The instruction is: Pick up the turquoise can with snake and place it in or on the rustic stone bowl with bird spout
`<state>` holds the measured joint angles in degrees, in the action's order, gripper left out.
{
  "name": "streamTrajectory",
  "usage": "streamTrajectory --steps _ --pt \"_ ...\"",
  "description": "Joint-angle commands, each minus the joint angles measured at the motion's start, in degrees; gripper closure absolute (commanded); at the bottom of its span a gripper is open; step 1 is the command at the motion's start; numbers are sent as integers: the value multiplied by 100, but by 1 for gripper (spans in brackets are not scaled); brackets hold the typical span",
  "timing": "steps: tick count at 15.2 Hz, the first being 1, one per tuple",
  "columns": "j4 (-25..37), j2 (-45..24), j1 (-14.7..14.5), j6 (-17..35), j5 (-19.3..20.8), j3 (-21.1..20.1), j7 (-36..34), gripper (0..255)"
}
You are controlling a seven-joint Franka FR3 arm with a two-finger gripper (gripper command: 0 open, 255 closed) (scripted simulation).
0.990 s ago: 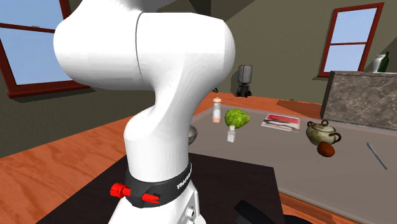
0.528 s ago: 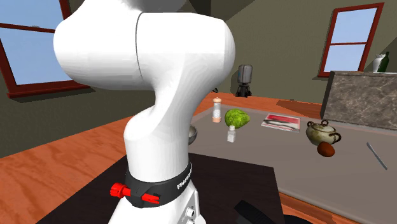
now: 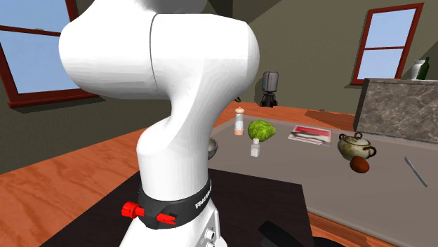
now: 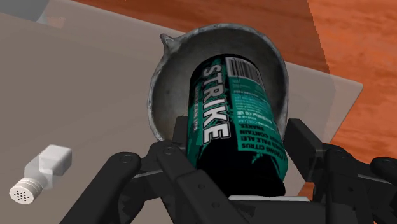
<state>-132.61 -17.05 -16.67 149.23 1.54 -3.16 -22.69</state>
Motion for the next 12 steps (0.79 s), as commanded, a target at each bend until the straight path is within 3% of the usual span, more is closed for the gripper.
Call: streamTrajectory --steps 1,2,7,12 --pt "2 1 0 1 0 0 0 255" --pt "2 0 0 1 0 0 0 0" --pt "2 0 -1 1 0 0 -1 0" --pt "39 632 23 -666 -71 -31 50 0"
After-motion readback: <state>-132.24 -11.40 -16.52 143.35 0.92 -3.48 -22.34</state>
